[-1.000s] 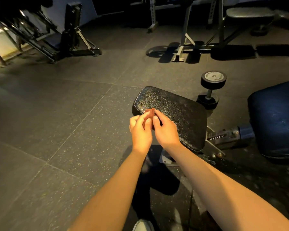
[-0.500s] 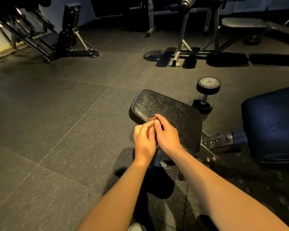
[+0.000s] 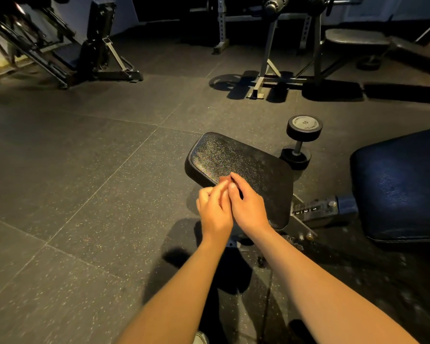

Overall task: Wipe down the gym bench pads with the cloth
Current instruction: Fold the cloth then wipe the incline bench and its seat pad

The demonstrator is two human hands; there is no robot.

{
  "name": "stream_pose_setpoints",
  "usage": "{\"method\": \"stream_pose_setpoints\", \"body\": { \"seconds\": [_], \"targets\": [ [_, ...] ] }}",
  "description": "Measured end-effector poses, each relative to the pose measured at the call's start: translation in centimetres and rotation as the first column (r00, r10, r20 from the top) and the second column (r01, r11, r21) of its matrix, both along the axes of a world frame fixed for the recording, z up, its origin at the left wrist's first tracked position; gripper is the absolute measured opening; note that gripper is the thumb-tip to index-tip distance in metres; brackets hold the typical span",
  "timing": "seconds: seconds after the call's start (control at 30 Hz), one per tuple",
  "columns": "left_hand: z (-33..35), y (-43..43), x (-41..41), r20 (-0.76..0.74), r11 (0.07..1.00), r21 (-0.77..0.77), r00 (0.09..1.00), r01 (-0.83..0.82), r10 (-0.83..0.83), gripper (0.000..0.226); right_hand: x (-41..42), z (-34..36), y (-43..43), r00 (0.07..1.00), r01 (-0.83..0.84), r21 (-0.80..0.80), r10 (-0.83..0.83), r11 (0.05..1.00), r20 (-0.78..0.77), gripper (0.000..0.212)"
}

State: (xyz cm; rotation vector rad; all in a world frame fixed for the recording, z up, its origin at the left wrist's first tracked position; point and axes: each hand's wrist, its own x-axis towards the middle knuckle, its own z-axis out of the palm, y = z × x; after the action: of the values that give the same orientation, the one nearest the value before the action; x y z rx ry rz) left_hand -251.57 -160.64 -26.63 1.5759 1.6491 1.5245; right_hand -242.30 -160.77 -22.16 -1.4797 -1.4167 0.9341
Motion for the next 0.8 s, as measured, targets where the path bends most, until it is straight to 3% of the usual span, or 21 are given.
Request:
{"method": "stream_pose_setpoints", "body": {
  "seconds": [0.17, 0.33, 0.43, 0.63, 0.8],
  "targets": [
    [-0.7, -1.4, 0.9, -0.036, 0.995, -0.026, 0.995, 0.091, -0.092, 0.032, 2.3, -1.3, -1.2, 0.999, 0.034, -0.02, -0.034, 0.999, 0.041, 0.04],
    [2.1, 1.1, -1.2, 0.028, 0.995, -0.009, 0.995, -0.099, 0.099, 0.029, 1.8, -1.2, -1.4, 0.99, -0.018, 0.017, 0.015, 1.0, 0.139, 0.044],
    [1.8, 2.0, -1.2, 0.028, 0.992, -0.051, 0.993, -0.111, 0.113, 0.03, 2.2, -1.6, -1.3, 0.993, -0.02, 0.019, 0.018, 1.0, 0.115, 0.043],
    [-1.1, -2.1, 3.0, 0.008, 0.997, -0.065, 0.999, 0.044, -0.044, 0.043, 4.0, -2.0, -1.8, 0.999, 0.017, -0.037, -0.015, 0.999, 0.038, 0.039],
    [-0.4, -2.8, 2.7, -0.046, 0.99, -0.052, 0.99, 0.133, -0.136, 0.03, 5.4, -3.0, -4.2, 0.991, 0.047, -0.042, -0.041, 0.998, 0.126, 0.04]
  ]
}}
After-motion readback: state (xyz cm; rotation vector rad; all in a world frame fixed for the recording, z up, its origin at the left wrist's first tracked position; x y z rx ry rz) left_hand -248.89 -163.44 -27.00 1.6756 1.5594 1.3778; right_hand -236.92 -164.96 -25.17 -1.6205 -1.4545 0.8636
